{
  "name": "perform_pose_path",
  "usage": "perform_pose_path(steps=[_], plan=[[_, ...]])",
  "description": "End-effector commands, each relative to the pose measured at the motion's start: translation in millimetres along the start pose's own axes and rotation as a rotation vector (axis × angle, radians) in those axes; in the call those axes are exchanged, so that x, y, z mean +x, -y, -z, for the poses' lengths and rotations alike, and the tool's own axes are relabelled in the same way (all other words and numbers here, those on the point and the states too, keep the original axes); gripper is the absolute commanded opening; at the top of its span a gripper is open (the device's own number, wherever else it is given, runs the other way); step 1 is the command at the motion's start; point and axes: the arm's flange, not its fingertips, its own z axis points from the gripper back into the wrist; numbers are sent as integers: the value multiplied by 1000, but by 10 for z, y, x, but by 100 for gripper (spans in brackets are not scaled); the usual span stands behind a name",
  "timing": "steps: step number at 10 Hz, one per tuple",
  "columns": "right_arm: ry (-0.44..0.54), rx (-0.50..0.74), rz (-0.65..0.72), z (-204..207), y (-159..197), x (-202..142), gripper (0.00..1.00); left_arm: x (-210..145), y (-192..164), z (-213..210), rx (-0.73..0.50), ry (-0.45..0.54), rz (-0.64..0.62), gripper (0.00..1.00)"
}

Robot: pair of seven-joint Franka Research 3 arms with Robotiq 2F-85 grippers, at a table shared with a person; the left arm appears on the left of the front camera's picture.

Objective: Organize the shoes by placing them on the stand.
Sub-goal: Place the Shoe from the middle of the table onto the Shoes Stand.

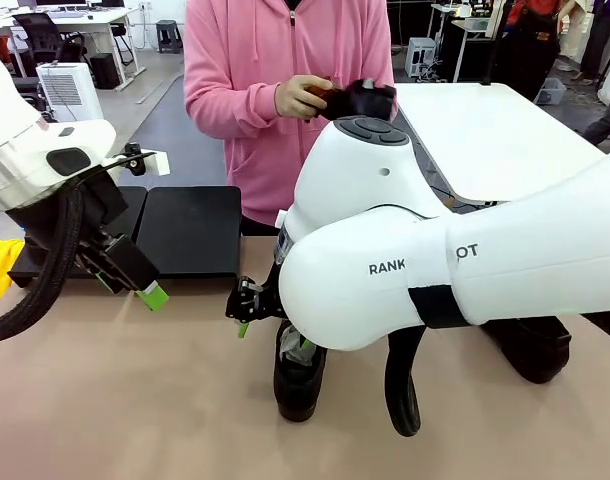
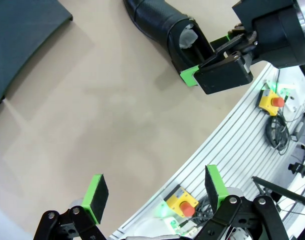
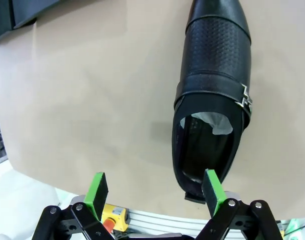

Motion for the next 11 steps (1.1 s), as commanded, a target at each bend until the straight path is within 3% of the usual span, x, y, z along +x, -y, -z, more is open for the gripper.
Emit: perform_pose_path(steps=[1,3,5,8,9,11], plan=[[27,-26,-26,-193,113,-178,100,0,0,0,0,0,0,100],[171,-75,116,-755,535,-318,100,143,555,343,-20,-86,89,100],[268,-98,276,-1033,845,-350,100,247,919,649,-94,-136,15,100],[330,-109,527,-1105,1310,-300,100,588,1091,1078,40,-171,-154,100],[293,-84,364,-1188,1174,-283,100,710,1066,1161,62,-151,-247,100],[293,-84,364,-1188,1174,-283,100,870,1019,1329,154,-101,-313,100]])
